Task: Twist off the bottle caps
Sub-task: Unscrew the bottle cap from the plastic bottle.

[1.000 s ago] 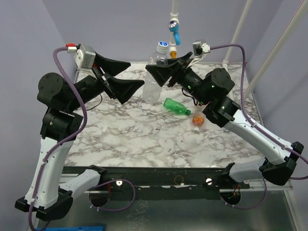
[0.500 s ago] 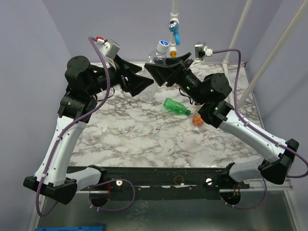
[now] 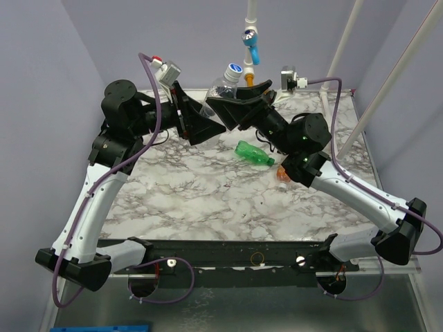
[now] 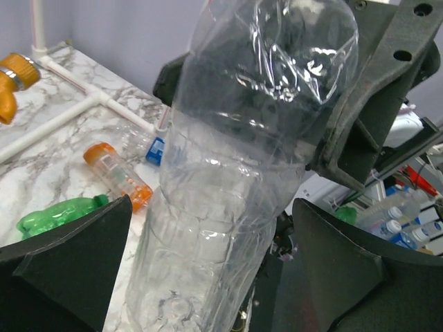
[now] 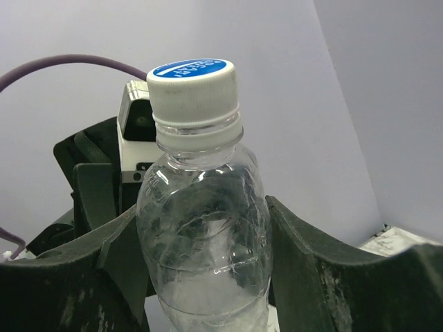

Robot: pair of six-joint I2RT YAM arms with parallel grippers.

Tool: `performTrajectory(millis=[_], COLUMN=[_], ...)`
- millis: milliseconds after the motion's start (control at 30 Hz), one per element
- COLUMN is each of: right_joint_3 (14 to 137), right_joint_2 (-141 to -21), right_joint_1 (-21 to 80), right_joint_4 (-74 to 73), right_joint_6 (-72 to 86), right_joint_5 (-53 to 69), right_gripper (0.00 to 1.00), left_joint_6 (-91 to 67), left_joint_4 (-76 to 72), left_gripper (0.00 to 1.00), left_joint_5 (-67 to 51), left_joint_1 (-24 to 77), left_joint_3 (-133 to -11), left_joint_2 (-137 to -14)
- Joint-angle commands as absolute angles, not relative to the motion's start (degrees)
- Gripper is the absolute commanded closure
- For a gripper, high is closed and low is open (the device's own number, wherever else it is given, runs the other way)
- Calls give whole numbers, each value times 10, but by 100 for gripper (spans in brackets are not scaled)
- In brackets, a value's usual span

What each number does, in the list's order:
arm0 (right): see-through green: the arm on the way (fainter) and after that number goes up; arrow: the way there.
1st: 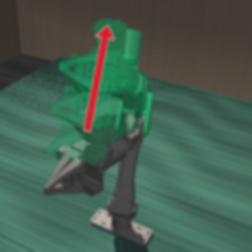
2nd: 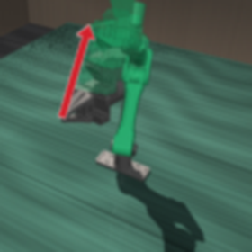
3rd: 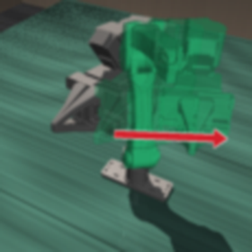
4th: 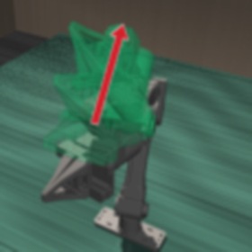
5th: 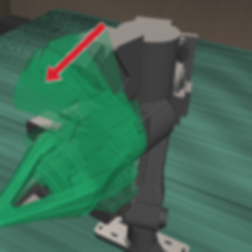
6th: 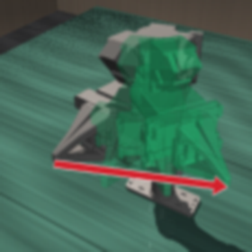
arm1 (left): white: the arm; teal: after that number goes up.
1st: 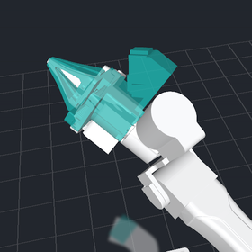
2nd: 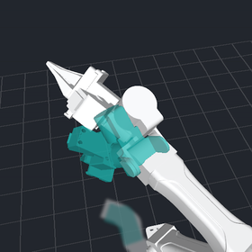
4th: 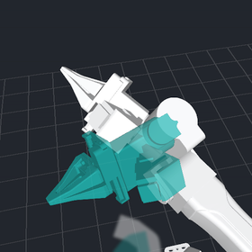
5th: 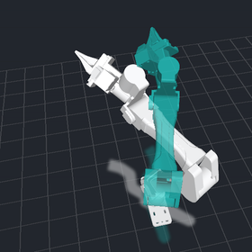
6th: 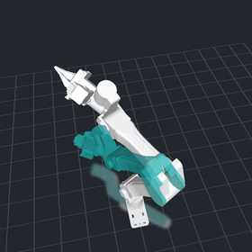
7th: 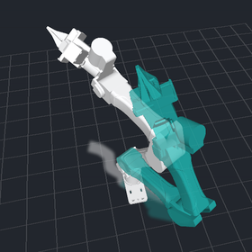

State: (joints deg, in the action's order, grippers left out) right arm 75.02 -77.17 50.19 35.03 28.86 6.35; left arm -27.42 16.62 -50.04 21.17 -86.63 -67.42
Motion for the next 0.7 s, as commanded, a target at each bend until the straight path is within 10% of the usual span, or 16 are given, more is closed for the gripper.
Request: performTrajectory(millis=[0,233,533,667], right_joint_3=[745,743,731,745], right_joint_2=[-778,-789,-796,-810], right_joint_1=[505,505,505,505], right_joint_4=[395,398,403,376], right_joint_6=[289,309,330,340], right_joint_5=[81,107,117,130], right_gripper=[99,99,99,99], left_joint_6=[-290,-292,-291,-297], left_joint_4=[172,161,126,109], left_gripper=[1,6,61,52], left_joint_5=[-557,-575,-584,-589], left_joint_1=[222,232,232,232], left_joint_3=[-852,-849,-846,-853], left_joint_2=[-665,-662,-660,-661])
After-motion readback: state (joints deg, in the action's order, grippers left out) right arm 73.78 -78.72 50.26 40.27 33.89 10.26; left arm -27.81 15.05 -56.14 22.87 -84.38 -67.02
